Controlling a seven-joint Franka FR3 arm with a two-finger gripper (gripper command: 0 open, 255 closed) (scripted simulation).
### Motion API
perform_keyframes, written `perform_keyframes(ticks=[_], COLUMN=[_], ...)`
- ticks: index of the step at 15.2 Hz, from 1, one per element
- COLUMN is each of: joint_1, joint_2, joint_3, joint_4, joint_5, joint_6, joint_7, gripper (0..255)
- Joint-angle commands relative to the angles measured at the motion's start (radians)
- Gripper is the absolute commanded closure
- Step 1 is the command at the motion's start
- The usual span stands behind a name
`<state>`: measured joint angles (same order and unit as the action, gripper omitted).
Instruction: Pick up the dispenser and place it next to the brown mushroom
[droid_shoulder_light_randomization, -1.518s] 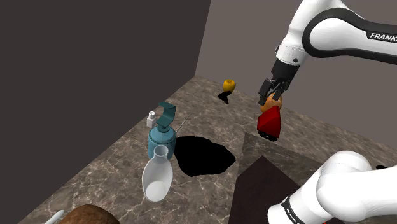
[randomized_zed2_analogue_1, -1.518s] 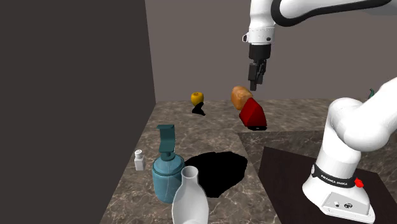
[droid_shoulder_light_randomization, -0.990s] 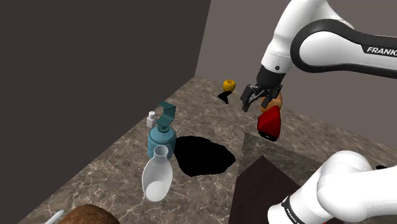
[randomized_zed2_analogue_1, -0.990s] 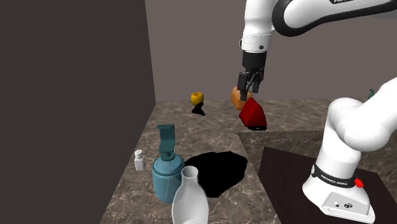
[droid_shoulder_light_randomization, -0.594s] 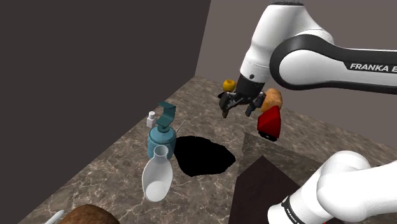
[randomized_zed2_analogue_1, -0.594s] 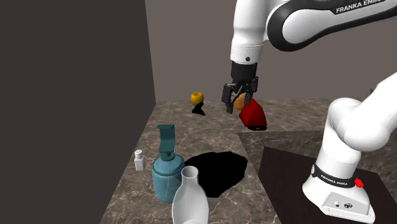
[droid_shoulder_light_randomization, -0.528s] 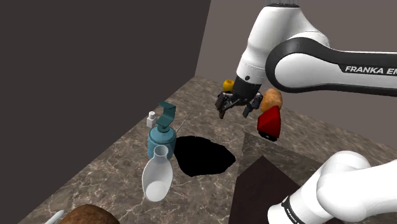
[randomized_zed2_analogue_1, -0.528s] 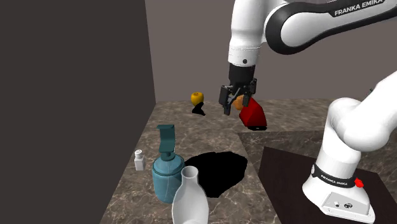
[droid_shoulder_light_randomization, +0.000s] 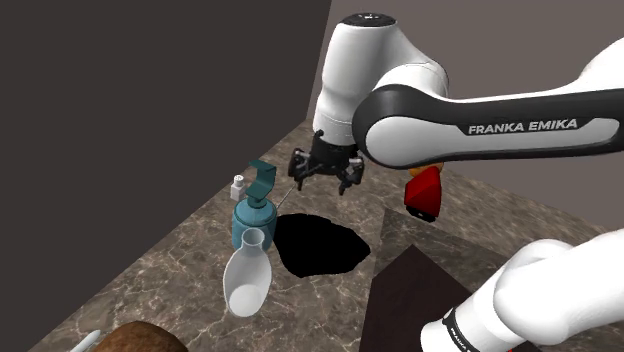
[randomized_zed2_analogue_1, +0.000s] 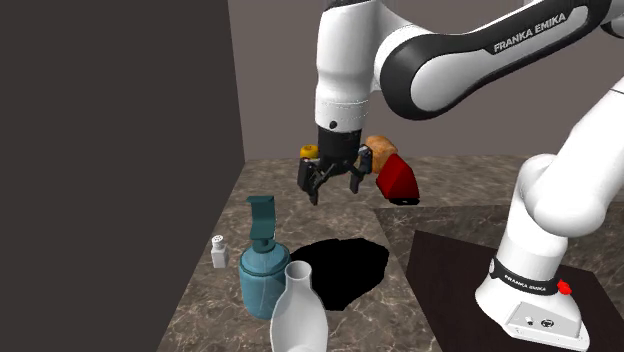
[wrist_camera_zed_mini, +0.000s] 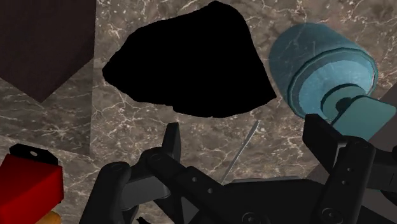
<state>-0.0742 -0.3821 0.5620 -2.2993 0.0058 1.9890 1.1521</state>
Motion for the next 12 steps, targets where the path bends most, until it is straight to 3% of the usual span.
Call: perform_keyframes(ticks=[1, 4, 7, 11, 12], joint_1=[-0.03, -0.07, -0.076, 0.004, 0.018], joint_2=[0.084, 0.23, 0.402, 0.636, 0.652], joint_3=[0.064, 0.152, 0.21, 0.205, 0.196], joint_4=[0.054, 0.159, 0.285, 0.487, 0.504], joint_5=[-0.048, -0.159, -0.308, -0.501, -0.512], joint_6=[0.023, 0.026, -0.004, -0.091, -0.099], joint_7=[0.128, 0.323, 0.528, 0.762, 0.776], gripper=[0, 0, 0, 0, 0])
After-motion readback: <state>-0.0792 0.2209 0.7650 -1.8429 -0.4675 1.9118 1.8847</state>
